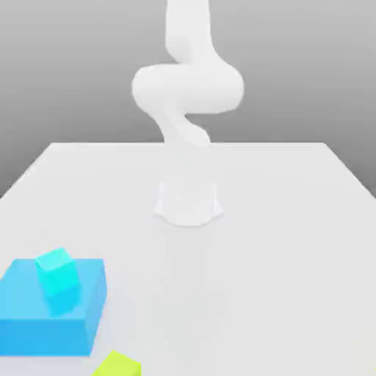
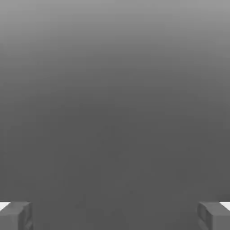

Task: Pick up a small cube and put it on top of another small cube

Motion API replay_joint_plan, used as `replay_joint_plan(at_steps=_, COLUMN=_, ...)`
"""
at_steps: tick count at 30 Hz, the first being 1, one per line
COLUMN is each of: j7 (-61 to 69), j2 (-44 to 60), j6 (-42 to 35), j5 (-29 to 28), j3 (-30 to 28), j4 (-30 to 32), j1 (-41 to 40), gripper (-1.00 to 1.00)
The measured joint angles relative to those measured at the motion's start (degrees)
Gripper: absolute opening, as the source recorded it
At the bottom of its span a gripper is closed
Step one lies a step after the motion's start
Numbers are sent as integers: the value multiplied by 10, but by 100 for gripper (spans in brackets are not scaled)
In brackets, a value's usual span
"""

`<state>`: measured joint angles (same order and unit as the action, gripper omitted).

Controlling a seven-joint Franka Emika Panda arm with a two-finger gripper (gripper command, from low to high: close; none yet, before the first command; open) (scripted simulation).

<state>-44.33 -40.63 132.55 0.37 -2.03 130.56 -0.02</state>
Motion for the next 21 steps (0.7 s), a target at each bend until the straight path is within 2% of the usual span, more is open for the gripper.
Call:
replay_joint_plan(at_steps=10, j7=76, j2=209, j6=32, j5=35, j3=-87, j4=-49, j1=-5, gripper=0)
replay_joint_plan(at_steps=21, j7=185, j2=441, j6=63, j5=112, j3=-148, j4=-103, j1=-56, gripper=0)
